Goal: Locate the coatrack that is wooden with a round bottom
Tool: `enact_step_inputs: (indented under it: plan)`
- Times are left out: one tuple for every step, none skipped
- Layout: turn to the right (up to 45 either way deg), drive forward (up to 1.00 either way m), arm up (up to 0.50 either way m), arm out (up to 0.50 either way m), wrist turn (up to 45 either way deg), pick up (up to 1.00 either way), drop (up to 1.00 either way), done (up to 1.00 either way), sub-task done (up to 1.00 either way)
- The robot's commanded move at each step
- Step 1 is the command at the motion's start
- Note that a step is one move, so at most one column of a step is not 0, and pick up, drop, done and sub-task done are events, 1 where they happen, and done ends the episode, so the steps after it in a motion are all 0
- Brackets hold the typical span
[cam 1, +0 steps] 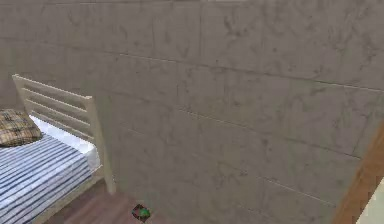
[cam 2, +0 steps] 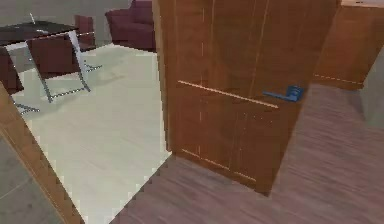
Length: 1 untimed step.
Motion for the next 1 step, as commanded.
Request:
enact_step_inputs:
  plan:
    - [45.0,0.00,0.00,0.00,0.0,0.00,0.00,0.00,0.00]
